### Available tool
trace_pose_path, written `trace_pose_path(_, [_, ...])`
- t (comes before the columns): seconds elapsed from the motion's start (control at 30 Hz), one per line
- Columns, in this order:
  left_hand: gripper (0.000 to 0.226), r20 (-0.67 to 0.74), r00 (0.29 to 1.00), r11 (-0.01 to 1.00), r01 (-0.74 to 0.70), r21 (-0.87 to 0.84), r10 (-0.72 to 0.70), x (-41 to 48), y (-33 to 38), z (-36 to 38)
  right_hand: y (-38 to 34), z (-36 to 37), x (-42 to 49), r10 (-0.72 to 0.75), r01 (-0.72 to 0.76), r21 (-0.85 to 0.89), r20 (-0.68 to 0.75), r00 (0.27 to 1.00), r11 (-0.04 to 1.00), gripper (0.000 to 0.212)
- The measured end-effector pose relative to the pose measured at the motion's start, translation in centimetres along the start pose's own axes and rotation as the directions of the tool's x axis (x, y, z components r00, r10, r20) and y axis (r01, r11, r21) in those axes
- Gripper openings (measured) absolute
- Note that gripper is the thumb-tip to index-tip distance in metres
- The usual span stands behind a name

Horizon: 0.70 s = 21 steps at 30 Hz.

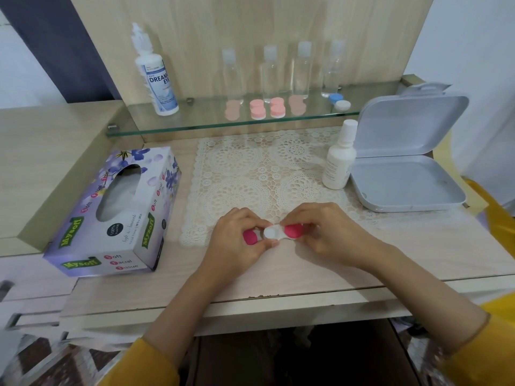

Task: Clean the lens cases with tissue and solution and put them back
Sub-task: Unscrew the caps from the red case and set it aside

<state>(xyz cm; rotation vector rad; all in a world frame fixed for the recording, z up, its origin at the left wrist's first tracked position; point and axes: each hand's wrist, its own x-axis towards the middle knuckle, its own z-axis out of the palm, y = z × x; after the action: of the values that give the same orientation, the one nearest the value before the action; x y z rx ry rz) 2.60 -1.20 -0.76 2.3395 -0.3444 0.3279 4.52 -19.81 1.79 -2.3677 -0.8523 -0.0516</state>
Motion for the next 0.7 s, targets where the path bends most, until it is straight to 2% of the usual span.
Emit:
trace_pose_path(0.07, [0.027,-0.003,1.000,1.000,0.003,0.000,-0.003,0.0,-0.1,0.0,-0.2,0.1,0.0,0.090,-0.092,-0.029,-0.067,0.994,0.995,0.027])
trace_pose_path(0.13, [0.027,0.000,1.000,1.000,0.007,0.002,-0.007,-0.1,-0.1,0.0,-0.2,0.2,0.1,0.166,-0.172,-0.080,-0.076,0.983,0.982,0.026])
trace_pose_path(0.27, [0.033,-0.003,1.000,1.000,0.011,-0.003,-0.011,-0.1,0.0,0.1,-0.5,-0.1,0.6,0.142,-0.142,-0.123,-0.008,0.990,0.982,0.014])
trace_pose_path(0.33, [0.039,-0.006,1.000,1.000,0.004,-0.008,-0.004,-0.2,-0.1,0.1,-0.4,-0.3,0.6,0.132,-0.130,-0.069,0.035,0.991,0.989,0.025])
trace_pose_path(0.43, [0.037,-0.001,1.000,1.000,0.000,-0.003,0.000,-0.2,-0.1,0.1,-0.4,-0.3,0.5,0.160,-0.160,-0.048,0.000,0.987,0.986,0.028])
trace_pose_path(0.5, [0.031,0.002,1.000,1.000,0.012,0.001,-0.012,-0.1,-0.1,0.0,-0.5,0.0,0.4,0.192,-0.194,-0.102,-0.023,0.981,0.976,0.025])
trace_pose_path(0.63, [0.029,0.000,1.000,1.000,0.020,0.002,-0.020,-0.2,-0.1,0.1,-0.9,-0.4,0.7,0.183,-0.164,-0.185,0.093,0.979,0.969,0.018])
trace_pose_path(0.7, [0.028,-0.002,0.999,0.999,0.035,-0.005,-0.035,-0.2,0.1,0.0,-1.1,-0.8,0.7,0.186,-0.161,-0.143,0.179,0.966,0.977,0.033])
